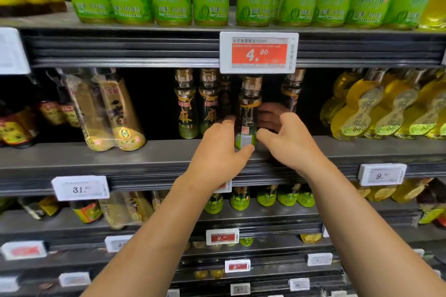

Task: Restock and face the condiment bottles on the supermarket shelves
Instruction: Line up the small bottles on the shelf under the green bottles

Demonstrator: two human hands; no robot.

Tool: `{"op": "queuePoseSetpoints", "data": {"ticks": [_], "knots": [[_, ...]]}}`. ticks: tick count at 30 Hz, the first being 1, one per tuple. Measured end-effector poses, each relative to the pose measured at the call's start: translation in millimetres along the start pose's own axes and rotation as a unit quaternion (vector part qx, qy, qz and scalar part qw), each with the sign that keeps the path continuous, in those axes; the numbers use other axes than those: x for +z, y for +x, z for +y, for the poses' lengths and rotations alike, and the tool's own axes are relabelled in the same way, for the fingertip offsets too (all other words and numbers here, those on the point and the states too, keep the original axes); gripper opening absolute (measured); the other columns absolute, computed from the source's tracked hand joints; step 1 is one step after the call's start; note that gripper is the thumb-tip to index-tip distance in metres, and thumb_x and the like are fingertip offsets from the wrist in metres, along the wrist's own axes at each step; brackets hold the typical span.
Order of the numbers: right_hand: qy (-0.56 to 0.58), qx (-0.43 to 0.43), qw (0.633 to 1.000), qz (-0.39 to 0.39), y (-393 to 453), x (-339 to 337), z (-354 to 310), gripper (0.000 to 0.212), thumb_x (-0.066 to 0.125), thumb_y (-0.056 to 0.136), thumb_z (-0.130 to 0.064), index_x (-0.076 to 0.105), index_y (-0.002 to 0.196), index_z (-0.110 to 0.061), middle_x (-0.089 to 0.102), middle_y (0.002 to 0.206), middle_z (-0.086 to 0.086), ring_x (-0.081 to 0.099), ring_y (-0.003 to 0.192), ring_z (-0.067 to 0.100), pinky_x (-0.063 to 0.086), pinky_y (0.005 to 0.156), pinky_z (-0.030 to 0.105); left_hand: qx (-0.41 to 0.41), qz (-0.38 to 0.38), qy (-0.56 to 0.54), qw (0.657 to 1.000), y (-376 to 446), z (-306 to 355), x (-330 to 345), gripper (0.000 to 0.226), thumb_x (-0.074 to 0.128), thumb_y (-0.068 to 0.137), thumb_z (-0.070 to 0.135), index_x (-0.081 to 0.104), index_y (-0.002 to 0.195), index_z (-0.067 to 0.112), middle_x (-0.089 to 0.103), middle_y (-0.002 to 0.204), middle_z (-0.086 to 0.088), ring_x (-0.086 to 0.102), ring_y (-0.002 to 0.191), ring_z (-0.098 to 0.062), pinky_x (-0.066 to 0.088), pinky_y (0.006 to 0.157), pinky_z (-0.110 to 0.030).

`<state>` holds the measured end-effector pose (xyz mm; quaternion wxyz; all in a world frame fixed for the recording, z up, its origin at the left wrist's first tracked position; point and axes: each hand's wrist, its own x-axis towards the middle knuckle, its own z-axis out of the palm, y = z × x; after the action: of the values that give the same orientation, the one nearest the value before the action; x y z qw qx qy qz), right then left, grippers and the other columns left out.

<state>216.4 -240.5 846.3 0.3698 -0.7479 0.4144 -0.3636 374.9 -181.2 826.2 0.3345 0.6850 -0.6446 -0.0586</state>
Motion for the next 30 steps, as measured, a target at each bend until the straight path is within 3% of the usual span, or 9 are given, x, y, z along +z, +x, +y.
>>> {"op": "queuePoseSetpoints", "data": {"ticks": [3,7,11,14,19,23,26,28,30], "knots": [[0.032,-0.024,0.999,0.012,9,-4,-12,0.046,0.063,0.078,-0.02,0.063,0.12,-0.04,0.076,0.111,-0.013,0.07,0.105,0.004,0.057,0.096,0.039,-0.027,0.027,-0.015,0.999,2,3,2,0.053,0.081,0.079,0.052,0.06,0.112,0.016,0.063,0.096,0.003,0.054,0.085,-0.012,0.037,0.066,-0.023],[0.016,-0.043,0.999,-0.018,15,-7,-16,0.052,0.067,0.079,-0.019,0.062,0.129,-0.031,0.076,0.111,-0.012,0.071,0.104,0.006,0.061,0.089,0.041,-0.057,0.036,-0.055,0.996,9,3,0,0.047,0.088,0.071,0.05,0.062,0.094,0.019,0.06,0.08,0.01,0.055,0.071,-0.004,0.035,0.052,-0.012],[0.037,-0.046,0.998,0.008,18,-9,-10,0.047,0.081,0.081,-0.01,0.065,0.122,-0.025,0.077,0.105,-0.006,0.073,0.1,0.008,0.06,0.094,0.043,-0.052,0.007,-0.06,0.997,13,1,-1,0.038,0.084,0.08,0.043,0.063,0.099,0.017,0.059,0.084,0.011,0.054,0.074,-0.005,0.038,0.054,-0.01],[0.017,-0.058,0.997,0.054,16,-2,-9,0.042,0.086,0.077,-0.021,0.066,0.112,-0.033,0.076,0.101,-0.009,0.072,0.096,0.005,0.061,0.091,0.041,-0.033,0.01,-0.068,0.997,11,3,1,0.036,0.081,0.08,0.045,0.059,0.1,0.025,0.051,0.08,0.02,0.048,0.07,0.005,0.039,0.055,-0.002],[-0.015,-0.083,0.99,0.113,11,13,-12,0.042,0.084,0.072,-0.03,0.062,0.108,-0.036,0.074,0.093,-0.016,0.07,0.089,-0.002,0.063,0.081,0.033,-0.02,0.056,-0.038,0.997,11,7,1,0.047,0.08,0.071,0.059,0.065,0.098,0.022,0.064,0.086,0.006,0.058,0.08,-0.011,0.038,0.058,-0.017],[-0.017,-0.08,0.993,0.083,9,6,-8,0.048,0.084,0.076,-0.032,0.064,0.119,-0.028,0.075,0.1,-0.014,0.07,0.096,-0.002,0.062,0.085,0.033,-0.033,0.073,-0.05,0.996,12,5,2,0.036,0.081,0.077,0.051,0.055,0.077,0.027,0.055,0.071,0.01,0.052,0.065,-0.004,0.035,0.048,-0.012],[-0.03,-0.067,0.996,0.046,6,2,-3,0.042,0.078,0.082,-0.028,0.064,0.122,-0.027,0.075,0.106,-0.014,0.069,0.102,-0.001,0.059,0.093,0.037,-0.045,0.064,-0.051,0.996,13,3,3,0.034,0.083,0.08,0.047,0.062,0.085,0.02,0.058,0.077,0.007,0.056,0.069,-0.008,0.039,0.053,-0.013],[-0.046,-0.06,0.996,0.039,7,4,-1,0.037,0.076,0.087,-0.024,0.064,0.121,-0.027,0.074,0.109,-0.013,0.069,0.103,0.0,0.058,0.096,0.036,-0.038,0.06,-0.056,0.996,15,1,3,0.034,0.083,0.081,0.044,0.068,0.094,0.016,0.058,0.079,0.01,0.06,0.076,-0.014,0.051,0.065,-0.027],[-0.062,-0.057,0.996,0.042,8,6,-2,0.035,0.075,0.089,-0.024,0.065,0.123,-0.024,0.074,0.108,-0.011,0.07,0.101,0.002,0.058,0.095,0.035,-0.022,0.072,-0.053,0.996,11,2,0,0.036,0.083,0.08,0.043,0.07,0.101,0.017,0.054,0.078,0.019,0.06,0.08,-0.015,0.052,0.07,-0.029]]}}
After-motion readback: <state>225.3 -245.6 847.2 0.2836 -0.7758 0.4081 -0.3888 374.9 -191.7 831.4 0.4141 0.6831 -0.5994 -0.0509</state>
